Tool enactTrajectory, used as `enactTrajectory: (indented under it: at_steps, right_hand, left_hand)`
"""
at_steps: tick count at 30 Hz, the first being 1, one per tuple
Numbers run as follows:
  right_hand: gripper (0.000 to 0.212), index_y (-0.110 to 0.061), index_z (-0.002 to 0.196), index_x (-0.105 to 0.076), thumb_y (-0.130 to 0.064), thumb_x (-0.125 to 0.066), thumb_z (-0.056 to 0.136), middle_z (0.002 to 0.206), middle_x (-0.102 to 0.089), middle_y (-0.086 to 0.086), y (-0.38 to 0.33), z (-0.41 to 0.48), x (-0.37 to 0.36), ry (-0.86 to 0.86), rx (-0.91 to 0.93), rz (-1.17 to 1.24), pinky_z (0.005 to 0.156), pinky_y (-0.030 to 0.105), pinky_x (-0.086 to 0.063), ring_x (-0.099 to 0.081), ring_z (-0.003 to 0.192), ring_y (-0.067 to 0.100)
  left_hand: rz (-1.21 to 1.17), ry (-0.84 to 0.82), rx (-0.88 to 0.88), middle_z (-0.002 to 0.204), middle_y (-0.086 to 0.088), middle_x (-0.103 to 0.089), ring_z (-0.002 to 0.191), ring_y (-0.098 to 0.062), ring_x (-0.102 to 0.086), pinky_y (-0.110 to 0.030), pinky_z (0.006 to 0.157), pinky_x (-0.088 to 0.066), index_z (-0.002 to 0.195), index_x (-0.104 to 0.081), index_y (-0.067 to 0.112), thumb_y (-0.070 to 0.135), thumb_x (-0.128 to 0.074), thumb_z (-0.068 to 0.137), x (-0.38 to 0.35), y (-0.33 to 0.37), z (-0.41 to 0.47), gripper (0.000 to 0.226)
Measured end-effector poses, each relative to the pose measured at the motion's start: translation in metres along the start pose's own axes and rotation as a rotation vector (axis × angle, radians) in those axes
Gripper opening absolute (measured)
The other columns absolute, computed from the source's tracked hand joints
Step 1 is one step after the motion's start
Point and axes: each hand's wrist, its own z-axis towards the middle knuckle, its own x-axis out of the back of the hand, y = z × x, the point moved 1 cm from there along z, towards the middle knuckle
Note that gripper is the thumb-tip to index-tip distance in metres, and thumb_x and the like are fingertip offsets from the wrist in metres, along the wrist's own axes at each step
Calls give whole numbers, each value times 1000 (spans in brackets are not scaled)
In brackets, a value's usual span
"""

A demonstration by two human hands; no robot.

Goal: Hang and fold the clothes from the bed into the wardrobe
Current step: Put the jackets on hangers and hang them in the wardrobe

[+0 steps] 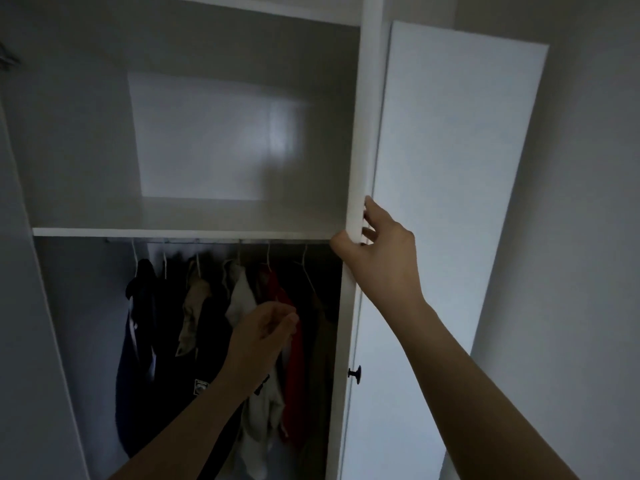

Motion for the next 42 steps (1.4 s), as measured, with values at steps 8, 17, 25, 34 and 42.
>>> enactTrajectory:
  at_steps: [8,17,25,34,42]
  right_hand:
    - [34,-21,59,-38,-14,-60,83,52,-40,-9,60,-1,144,170,-36,-171,44,14,-31,-42,46,5]
    - [37,-22,61,-35,-16,-58,90,58,-44,-6,66,-1,156,76,19,-165,43,8,-32,-38,47,5]
    - [30,-10,64,-36,-13,-57,85,56,-39,-2,80,1,178,81,-27,-115,44,18,-23,-30,49,10]
    - [37,-17,60,-30,-13,-56,86,53,-34,-5,70,-5,173,128,-58,-136,43,17,-23,-28,47,11]
    - [41,-21,126,-56,-27,-68,88,107,-61,-10,56,-45,187,230,-190,-8,79,18,-51,-64,91,8]
  left_hand:
    - [80,-11,-23,86,-1,-70,84,-18,-67,-47,84,-55,92,-65,23,16,-59,93,-105,50,-31,10]
    - [168,-44,-52,89,5,-67,85,-10,-65,-36,85,-56,95,-63,27,20,-57,93,-188,90,-56,9]
    - [170,-29,-8,91,-1,-68,88,-17,-66,-45,87,-54,92,-63,25,14,-57,94,-185,96,-71,13]
    - [157,-54,-80,84,5,-68,82,-12,-66,-43,83,-56,89,-64,30,15,-58,92,-164,99,-64,17]
    - [113,-70,-93,81,2,-68,77,-10,-66,-28,76,-56,89,-65,27,16,-60,92,-136,96,-67,12]
